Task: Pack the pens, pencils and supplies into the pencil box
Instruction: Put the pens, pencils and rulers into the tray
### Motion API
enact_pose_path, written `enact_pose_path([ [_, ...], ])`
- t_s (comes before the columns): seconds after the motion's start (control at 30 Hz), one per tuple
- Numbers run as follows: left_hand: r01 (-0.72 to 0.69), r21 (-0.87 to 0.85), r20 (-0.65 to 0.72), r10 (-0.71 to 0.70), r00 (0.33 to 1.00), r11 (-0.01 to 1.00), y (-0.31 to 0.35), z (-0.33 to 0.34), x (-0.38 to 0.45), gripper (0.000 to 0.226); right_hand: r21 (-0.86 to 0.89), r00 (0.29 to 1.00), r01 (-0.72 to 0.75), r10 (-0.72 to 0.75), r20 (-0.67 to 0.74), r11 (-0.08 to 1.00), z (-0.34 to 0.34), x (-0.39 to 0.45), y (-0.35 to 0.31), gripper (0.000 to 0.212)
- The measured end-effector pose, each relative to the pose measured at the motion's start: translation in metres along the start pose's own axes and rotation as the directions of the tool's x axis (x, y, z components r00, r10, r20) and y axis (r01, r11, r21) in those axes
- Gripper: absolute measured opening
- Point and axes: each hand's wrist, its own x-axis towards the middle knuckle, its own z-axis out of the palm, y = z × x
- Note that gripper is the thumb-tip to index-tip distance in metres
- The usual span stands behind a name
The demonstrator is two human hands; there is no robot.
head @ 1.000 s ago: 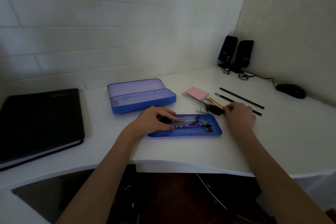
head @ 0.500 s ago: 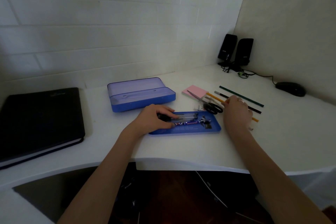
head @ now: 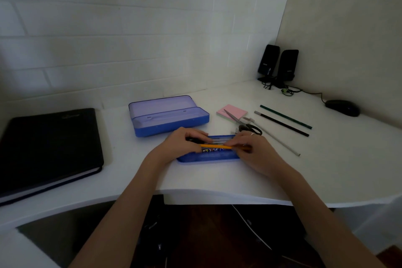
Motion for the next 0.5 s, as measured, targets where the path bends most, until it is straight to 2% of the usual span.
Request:
enact_pose_path([
  [0.07, 0.043, 0.005, 0.052, -0.043, 0.998, 0.999, 0.004, -0.001, 0.002, 0.044, -0.007, 0.999, 0.015, -0.014, 0.043, 1.0, 0.0, -0.002, -0.002, 0.034],
  [0.13, 0.084, 0.067, 0.171, -0.095, 0.981, 0.994, 0.0, -0.003, 0.004, 0.052, 0.004, 0.995, 0.036, -0.036, 0.096, 0.999, -0.001, -0.003, -0.005, 0.033],
  [0.2, 0.045, 0.052, 0.115, -0.051, 0.992, 0.998, -0.001, -0.002, 0.009, 0.051, 0.025, 0.992, 0.051, -0.053, 0.115, 0.998, 0.001, 0.0, -0.011, 0.027],
  [0.3, 0.05, -0.082, 0.023, -0.049, 0.999, 0.995, -0.001, -0.002, 0.009, 0.053, 0.007, 0.991, 0.042, -0.042, 0.129, 0.999, 0.011, 0.009, -0.02, 0.019],
  [0.37, 0.062, -0.111, -0.011, -0.063, 0.998, 0.992, 0.0, 0.0, 0.004, 0.043, 0.009, 0.991, 0.042, -0.043, 0.124, 0.999, 0.02, 0.014, -0.026, 0.013],
  [0.5, 0.027, -0.058, 0.025, -0.025, 0.999, 0.998, 0.001, -0.001, -0.001, 0.028, -0.011, 0.995, 0.028, -0.027, 0.098, 1.0, 0.033, 0.018, -0.028, 0.013],
])
